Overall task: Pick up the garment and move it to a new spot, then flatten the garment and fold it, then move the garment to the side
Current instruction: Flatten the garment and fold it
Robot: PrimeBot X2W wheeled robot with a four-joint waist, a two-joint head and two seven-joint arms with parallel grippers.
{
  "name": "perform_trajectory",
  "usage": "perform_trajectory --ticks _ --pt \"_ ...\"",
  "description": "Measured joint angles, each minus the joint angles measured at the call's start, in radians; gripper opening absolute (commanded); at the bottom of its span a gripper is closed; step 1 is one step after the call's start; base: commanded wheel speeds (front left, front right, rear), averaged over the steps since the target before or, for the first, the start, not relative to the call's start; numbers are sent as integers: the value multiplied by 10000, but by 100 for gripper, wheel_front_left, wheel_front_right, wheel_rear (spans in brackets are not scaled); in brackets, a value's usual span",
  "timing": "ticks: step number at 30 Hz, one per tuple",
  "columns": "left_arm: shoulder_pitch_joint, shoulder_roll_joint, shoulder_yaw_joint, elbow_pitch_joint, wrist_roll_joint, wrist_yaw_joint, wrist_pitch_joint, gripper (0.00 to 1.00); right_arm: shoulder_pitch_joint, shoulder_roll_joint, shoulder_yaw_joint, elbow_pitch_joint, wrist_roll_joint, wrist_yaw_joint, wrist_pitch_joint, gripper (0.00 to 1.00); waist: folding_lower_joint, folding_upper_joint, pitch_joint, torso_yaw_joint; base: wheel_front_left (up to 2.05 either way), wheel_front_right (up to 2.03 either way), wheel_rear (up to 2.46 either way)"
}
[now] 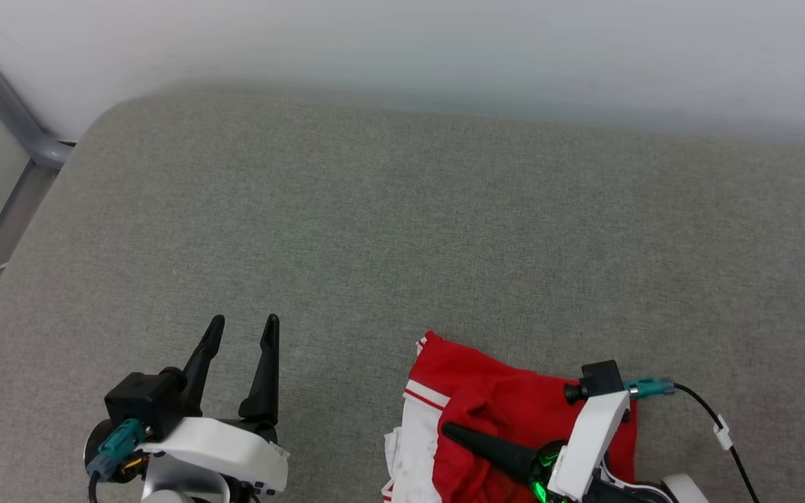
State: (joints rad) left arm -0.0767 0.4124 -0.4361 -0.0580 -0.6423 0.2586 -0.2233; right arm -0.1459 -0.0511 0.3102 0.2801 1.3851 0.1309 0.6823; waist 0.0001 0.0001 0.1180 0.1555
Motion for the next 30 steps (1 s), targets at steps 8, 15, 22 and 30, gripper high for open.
perform_trajectory --ticks 8,15,22,30 --pt "-165 -128 13 393 -2 -127 -104 100 -247 2 525 368 -326 0 -980 100 0 0 170 -96 0 0 0" --pt "-156 -125 -21 583 -31 -180 -132 100 -398 -431 955 -675 -918 0 -1912 100 0 -1 -316 -333 0 0 0" --pt "19 -102 -52 621 -29 -81 -130 100 -423 -1409 869 -1101 -3513 0 -4123 100 0 0 -887 -636 0 0 0" --pt "431 52 81 614 50 146 -188 100 81 -1636 -642 -1154 -7356 0 -5885 100 -1 0 -1341 -1203 0 0 0"
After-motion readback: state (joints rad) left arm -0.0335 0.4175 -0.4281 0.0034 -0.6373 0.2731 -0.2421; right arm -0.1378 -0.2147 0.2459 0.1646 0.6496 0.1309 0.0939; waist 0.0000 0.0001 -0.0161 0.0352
